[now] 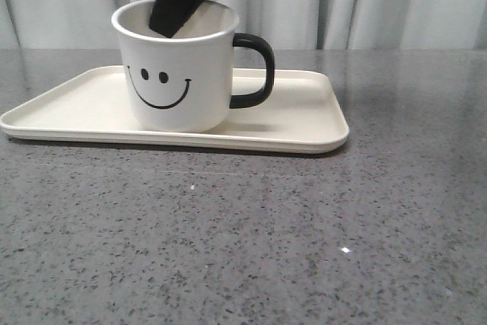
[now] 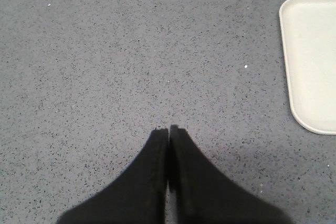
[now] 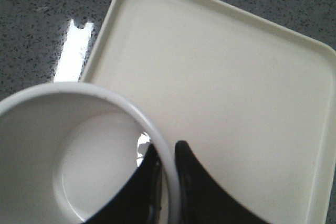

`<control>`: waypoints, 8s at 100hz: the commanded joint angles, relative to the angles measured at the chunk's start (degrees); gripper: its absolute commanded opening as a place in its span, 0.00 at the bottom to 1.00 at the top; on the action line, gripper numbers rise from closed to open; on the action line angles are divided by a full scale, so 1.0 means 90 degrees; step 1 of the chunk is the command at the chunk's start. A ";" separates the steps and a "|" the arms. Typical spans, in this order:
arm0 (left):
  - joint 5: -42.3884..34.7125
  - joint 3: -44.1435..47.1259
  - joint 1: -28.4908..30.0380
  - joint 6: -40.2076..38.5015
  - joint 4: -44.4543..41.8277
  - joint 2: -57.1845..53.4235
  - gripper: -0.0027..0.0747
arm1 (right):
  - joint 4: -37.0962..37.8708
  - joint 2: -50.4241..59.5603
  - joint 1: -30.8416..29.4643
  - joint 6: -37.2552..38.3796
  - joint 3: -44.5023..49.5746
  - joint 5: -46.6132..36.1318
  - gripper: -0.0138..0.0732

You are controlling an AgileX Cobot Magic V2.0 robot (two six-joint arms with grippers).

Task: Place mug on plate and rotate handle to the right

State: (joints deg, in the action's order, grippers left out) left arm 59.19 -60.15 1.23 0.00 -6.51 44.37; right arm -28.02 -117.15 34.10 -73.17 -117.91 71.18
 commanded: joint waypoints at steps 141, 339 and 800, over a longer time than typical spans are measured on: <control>-0.0419 -0.0162 0.0009 -0.0050 0.0044 -0.0013 0.01 | -0.0180 0.0292 0.0003 0.0120 -0.0175 0.0538 0.47; -0.0419 -0.0162 0.0009 -0.0050 0.0058 -0.0013 0.01 | -0.1711 0.1560 -0.3496 0.3291 -0.3350 -0.0122 0.56; -0.0602 -0.0162 0.0009 -0.0050 0.0058 0.0097 0.01 | -0.5126 0.1993 -0.8634 0.3498 -0.3346 0.0060 0.09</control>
State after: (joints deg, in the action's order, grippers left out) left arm 58.15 -60.04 1.23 0.00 -6.07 44.37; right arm -72.40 -101.35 -43.18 -41.69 -147.06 72.77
